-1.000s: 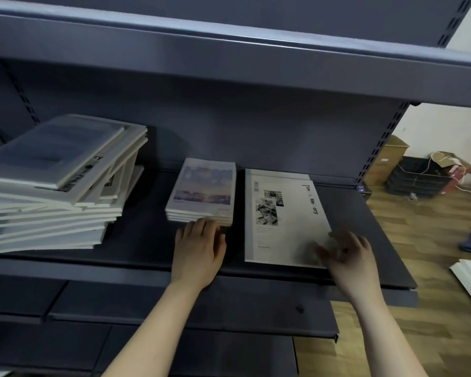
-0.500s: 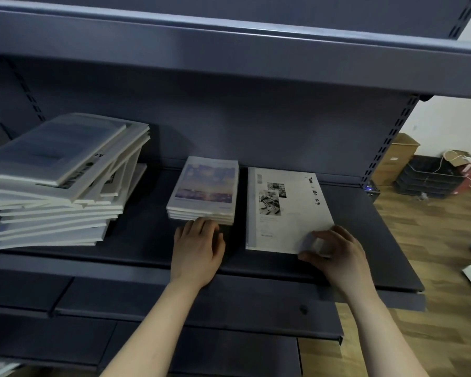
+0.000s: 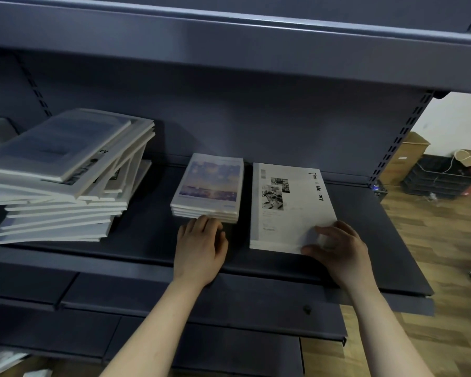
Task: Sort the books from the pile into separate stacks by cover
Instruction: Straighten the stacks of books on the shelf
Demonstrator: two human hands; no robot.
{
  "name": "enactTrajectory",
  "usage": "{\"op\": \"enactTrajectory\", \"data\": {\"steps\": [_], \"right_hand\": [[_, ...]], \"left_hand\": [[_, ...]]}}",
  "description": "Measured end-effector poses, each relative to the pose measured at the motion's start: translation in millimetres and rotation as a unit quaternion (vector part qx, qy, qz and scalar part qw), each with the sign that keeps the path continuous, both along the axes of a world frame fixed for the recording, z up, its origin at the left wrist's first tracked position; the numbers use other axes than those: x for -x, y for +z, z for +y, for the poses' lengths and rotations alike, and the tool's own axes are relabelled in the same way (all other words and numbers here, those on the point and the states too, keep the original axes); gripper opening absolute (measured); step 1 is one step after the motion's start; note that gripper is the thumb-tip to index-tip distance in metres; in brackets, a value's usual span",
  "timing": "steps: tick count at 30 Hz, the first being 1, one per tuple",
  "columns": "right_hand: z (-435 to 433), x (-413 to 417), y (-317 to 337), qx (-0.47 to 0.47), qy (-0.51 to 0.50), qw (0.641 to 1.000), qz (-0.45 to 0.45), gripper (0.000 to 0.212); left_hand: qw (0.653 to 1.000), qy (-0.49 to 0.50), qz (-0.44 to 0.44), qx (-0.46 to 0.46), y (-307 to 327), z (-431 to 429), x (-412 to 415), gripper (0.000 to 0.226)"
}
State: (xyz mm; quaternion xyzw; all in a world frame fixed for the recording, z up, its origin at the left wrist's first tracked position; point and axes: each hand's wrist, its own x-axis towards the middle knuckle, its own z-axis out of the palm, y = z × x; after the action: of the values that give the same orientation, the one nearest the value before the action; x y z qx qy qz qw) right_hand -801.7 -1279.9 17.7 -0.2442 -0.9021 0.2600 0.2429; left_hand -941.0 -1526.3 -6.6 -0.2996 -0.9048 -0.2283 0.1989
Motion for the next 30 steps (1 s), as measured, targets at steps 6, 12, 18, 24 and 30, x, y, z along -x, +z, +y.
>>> {"op": "enactTrajectory", "data": {"steps": [6,12,18,24,30], "right_hand": [[-2.7,-0.1,-0.4,-0.001,-0.001,1.0,0.008,0.048],[-3.2,-0.5,0.7,0.018,-0.006,1.0,-0.016,0.052],[-7.2,-0.5,8.7,-0.049,-0.019,0.996,-0.076,0.044],[-39.9,8.2,20.5,-0.062,0.024,0.998,0.009,0.014],[-97.7,29.6,28.1,-0.027,0.125,0.992,0.004,0.012]], "left_hand": [[1.0,0.0,-0.008,-0.004,-0.6,-0.3,0.1,0.019],[1.0,-0.002,-0.017,-0.011,0.3,-1.4,-0.6,0.006],[0.999,-0.015,-0.028,-0.013,5.5,-3.3,-0.4,0.008],[0.998,-0.055,-0.022,-0.016,29.8,-17.2,-6.8,0.012],[0.995,-0.073,0.037,-0.055,82.1,-48.1,-2.1,0.015]]}}
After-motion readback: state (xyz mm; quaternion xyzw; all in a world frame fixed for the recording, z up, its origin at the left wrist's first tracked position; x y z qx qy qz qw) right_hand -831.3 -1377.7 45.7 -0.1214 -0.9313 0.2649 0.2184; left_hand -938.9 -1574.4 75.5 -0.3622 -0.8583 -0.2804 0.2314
